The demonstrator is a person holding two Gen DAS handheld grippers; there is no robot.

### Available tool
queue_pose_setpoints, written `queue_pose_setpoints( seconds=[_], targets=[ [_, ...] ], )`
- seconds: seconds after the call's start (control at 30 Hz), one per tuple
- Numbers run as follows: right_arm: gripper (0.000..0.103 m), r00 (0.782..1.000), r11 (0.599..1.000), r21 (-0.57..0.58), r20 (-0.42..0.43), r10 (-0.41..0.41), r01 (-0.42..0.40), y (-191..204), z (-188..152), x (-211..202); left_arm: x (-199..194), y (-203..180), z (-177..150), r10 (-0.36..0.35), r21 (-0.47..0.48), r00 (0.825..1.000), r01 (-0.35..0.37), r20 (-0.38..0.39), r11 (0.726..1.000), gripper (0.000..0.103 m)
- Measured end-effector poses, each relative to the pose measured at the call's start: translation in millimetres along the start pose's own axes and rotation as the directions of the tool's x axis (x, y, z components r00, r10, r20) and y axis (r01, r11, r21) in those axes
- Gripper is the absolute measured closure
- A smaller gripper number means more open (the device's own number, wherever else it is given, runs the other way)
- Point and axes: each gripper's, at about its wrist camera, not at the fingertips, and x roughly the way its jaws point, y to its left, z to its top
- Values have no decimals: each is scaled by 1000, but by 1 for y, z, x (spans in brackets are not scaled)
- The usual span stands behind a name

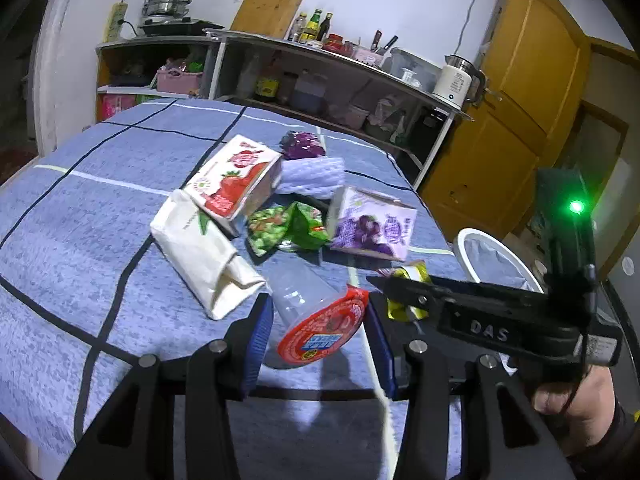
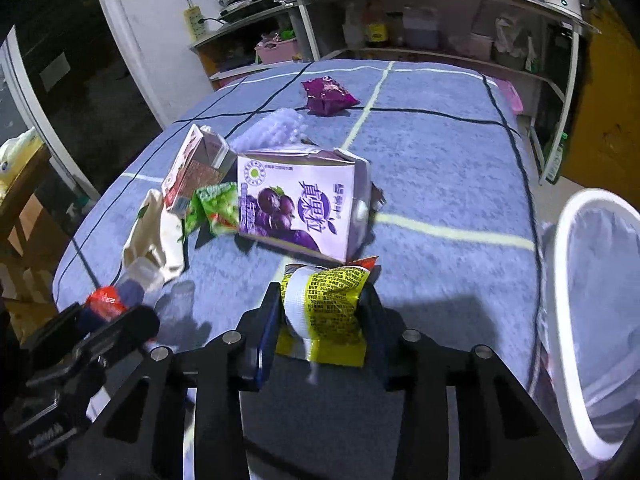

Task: Collect trash
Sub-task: 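Carry the red-lidded cup and yellow wrapper over the bin and release both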

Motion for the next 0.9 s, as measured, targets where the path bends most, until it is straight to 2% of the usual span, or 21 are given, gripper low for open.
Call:
queue_pose_setpoints(
  seconds=[0.53, 0.9],
  targets=[
    [64, 996, 999, 52, 91, -11, 6, -35, -31, -67, -3, -58, -1, -39, 98, 999, 41, -20, 994, 55],
    [64, 986, 990, 132, 149, -75, 55, -78, -43, -100, 15, -103, 10, -96, 180, 994, 102, -42, 978, 55]
  ],
)
